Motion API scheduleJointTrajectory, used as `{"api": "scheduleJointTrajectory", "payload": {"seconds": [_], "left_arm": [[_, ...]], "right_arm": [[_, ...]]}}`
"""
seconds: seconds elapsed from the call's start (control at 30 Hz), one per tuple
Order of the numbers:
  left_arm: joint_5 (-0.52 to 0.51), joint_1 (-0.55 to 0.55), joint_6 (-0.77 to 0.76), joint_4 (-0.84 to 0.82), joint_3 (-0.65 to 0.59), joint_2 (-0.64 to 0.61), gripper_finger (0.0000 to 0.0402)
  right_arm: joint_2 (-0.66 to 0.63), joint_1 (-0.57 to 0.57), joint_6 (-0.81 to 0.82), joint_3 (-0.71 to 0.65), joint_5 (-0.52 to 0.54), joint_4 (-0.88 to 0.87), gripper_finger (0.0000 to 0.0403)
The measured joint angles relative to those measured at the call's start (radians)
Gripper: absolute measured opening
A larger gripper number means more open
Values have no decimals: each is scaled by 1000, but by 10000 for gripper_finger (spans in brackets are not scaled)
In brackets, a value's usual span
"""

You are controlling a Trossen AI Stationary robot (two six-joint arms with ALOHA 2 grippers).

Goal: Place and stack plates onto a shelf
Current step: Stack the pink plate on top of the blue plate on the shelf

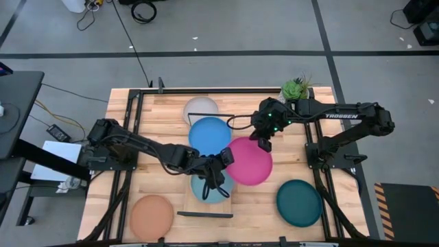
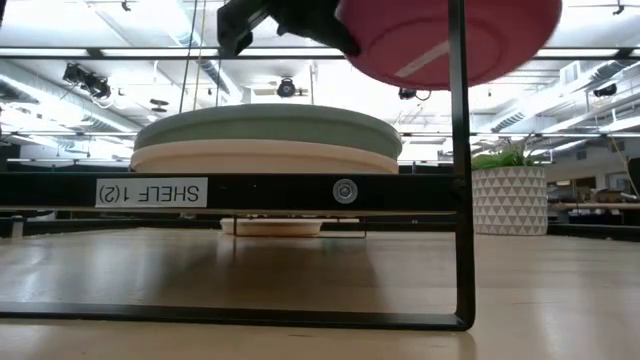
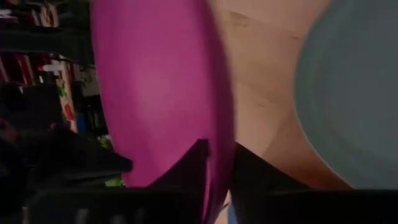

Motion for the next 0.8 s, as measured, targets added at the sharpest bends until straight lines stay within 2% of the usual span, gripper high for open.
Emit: {"api": "scheduleJointTrajectory", "payload": {"seconds": [0.07,0.2,0.3,0.43,0.6,0.7,0.8], "left_arm": [[0,-3,-6,3,2,-1,30],[-3,-14,-17,-13,0,-1,30],[-4,-19,-83,-26,0,-2,34],[-1,-22,-285,-156,0,-24,45],[51,21,-662,-420,0,-49,39],[-16,49,-819,-507,-1,-48,38],[-64,67,-846,-519,-1,-44,38]], "right_arm": [[0,0,-8,0,1,12,40],[-7,0,-25,2,-2,94,67],[-18,-12,-46,54,14,64,94],[-60,-23,-55,161,103,-28,124],[-154,20,-50,198,200,-40,137],[-198,60,-48,198,243,-46,136],[-221,101,-37,198,273,-47,136]]}}
